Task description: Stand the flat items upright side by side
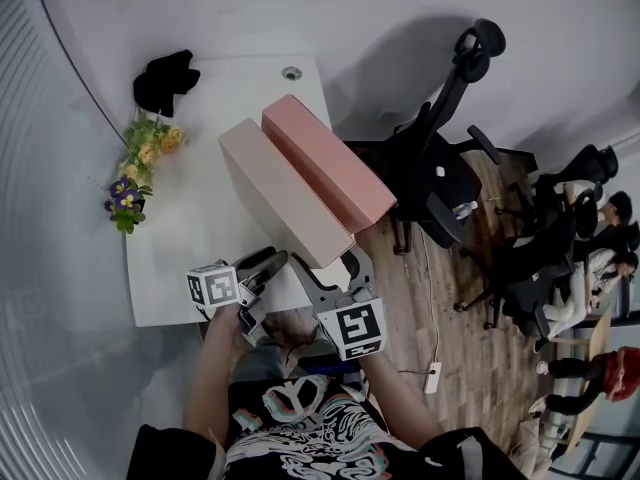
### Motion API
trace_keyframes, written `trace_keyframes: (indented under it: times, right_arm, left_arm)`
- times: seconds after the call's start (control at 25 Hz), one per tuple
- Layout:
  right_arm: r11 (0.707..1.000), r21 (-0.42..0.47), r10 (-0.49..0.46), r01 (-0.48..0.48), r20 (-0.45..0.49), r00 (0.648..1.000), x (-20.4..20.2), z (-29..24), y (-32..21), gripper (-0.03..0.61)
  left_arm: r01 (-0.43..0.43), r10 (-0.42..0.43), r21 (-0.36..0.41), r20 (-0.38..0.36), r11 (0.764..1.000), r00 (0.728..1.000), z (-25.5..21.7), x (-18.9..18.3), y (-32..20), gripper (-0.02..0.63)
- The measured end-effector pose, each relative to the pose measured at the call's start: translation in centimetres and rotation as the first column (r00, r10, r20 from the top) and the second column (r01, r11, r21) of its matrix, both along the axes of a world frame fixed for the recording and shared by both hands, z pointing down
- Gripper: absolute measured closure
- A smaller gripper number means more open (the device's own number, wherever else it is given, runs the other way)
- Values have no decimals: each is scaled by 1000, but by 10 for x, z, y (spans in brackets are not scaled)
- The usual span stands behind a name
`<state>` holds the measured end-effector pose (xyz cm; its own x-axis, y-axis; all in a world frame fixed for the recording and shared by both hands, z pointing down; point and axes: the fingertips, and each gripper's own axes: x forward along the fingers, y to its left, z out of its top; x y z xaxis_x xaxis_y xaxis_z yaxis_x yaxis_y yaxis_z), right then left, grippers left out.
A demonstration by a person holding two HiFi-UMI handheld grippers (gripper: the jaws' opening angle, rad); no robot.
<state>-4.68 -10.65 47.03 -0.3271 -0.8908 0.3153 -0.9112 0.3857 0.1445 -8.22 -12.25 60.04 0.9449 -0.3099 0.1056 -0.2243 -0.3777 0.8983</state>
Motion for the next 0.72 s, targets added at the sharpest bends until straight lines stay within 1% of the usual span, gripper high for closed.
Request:
trace_keyframes:
  times: [0.2,0.36,0.6,0.72]
  right_arm:
    - [1000,-1,7,-7,-57,998,5,2,2,265]
    - [1000,-12,17,-18,-47,999,9,2,7,267]
    - [999,-26,40,-41,-36,999,18,5,16,272]
    - [998,-23,50,-51,-35,998,22,5,23,300]
  left_arm:
    - [1,-1,-12,6,1000,1000,1,1,1,411]
    - [-10,10,-19,1,1000,1000,2,4,3,411]
    - [4,-4,-25,4,1000,1000,6,4,-1,410]
    - [4,-4,-30,4,1000,1000,7,4,-1,410]
